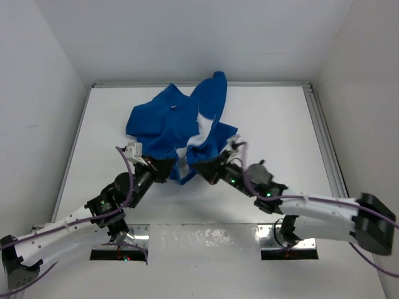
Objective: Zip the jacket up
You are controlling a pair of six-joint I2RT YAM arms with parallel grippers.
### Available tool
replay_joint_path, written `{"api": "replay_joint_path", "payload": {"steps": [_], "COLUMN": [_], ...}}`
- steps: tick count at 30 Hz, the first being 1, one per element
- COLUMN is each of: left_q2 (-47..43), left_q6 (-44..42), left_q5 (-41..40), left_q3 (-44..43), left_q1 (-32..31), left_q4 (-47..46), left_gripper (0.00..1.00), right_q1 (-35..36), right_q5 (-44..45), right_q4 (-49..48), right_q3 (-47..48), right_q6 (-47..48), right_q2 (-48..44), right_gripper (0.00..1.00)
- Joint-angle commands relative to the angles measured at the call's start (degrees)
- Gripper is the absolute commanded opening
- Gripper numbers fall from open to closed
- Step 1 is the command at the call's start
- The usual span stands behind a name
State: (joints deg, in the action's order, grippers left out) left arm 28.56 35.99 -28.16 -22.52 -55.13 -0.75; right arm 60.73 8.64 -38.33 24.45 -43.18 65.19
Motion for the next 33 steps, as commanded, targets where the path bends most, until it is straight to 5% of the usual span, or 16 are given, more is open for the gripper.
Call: {"api": "replay_joint_path", "payload": {"steps": [1, 4, 19, 33], "left_q2": [-2.01, -2.28, 2.99, 6.07], "left_q6": [-1.36, -1.01, 0.75, 2.86], "left_q5": [-2.69, -1.63, 6.97, 13.48], "left_q3": [-3.14, -1.03, -1.83, -0.15], "left_q1": [-0.15, -0.15, -0.06, -0.15], "left_q4": [-2.23, -5.13, -12.59, -19.98], "left_gripper": [0.0, 0.0, 0.0, 0.0], "right_q1": [0.0, -0.43, -0.52, -0.52], "right_q5": [-2.5, 6.2, 7.35, 7.97], "right_q4": [-11.32, -15.36, -37.16, -38.32], "right_q3": [-1.22, -7.47, -12.05, -11.18], "right_q6": [7.58, 6.36, 4.77, 3.8], "right_q2": [-11.65, -9.21, -2.62, -1.29], "right_gripper": [0.0, 0.0, 0.0, 0.0]}}
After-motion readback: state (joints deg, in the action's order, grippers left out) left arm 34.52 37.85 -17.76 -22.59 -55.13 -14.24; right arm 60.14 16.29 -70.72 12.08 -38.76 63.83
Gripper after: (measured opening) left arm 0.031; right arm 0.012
